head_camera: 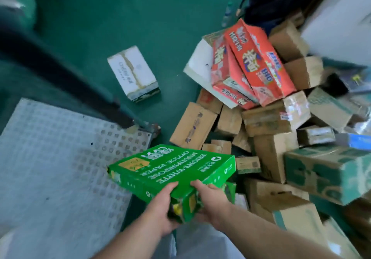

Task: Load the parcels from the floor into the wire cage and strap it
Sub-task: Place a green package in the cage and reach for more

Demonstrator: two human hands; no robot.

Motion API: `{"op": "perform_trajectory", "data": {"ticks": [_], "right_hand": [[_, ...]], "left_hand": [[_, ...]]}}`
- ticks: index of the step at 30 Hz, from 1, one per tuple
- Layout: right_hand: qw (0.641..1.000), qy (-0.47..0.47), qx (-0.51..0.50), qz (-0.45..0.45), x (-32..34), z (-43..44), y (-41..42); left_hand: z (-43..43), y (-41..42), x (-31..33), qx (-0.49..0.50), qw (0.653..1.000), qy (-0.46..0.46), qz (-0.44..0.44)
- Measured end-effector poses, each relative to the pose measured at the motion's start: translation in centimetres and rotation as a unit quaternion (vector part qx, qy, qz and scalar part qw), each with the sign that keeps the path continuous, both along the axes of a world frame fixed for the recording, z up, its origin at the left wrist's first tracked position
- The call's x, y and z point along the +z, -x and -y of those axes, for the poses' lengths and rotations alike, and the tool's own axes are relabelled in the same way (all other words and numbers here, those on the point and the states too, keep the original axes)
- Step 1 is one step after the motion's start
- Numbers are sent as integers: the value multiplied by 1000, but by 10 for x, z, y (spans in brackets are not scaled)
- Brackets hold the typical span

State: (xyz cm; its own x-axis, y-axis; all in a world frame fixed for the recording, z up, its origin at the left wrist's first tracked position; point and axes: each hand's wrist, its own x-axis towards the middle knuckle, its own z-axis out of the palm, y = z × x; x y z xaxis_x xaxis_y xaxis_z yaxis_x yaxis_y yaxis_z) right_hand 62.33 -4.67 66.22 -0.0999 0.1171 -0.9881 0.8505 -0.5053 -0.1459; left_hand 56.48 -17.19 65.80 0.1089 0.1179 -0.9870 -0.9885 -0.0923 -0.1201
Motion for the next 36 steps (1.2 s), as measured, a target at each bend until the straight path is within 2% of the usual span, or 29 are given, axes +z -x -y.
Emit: {"op": "perform_trajectory", "data": {"ticks": [4, 6, 8, 11, 14, 20, 25, 30, 36], "right_hand": [[998, -19, 64, -11, 28, 83, -4], [990, -18, 136, -12, 30, 118, -17], [980, -59, 191, 0, 29, 150, -27], [974, -117, 194, -15, 25, 183, -30], [966, -101, 233, -49, 41, 242, -26], [901, -61, 425, -55, 85, 350, -18], [842, -54, 529, -86, 90, 424, -5], [799, -58, 584, -128, 82, 488, 13], [765, -60, 635, -84, 43, 523, 40]], "left_hand": [[83, -37, 13, 14, 999, -10, -30], [141, -50, 12, 37, 999, 0, -32], [210, -64, 12, 66, 996, 14, -52], [308, -90, 21, 103, 992, 30, -66], [410, -138, 42, 157, 983, 18, -97], [547, -246, 90, 289, 947, 37, -134], [595, -295, 102, 413, 896, 71, -145], [596, -298, 90, 545, 821, 127, -113], [593, -259, 91, 579, 793, 187, -44]]}}
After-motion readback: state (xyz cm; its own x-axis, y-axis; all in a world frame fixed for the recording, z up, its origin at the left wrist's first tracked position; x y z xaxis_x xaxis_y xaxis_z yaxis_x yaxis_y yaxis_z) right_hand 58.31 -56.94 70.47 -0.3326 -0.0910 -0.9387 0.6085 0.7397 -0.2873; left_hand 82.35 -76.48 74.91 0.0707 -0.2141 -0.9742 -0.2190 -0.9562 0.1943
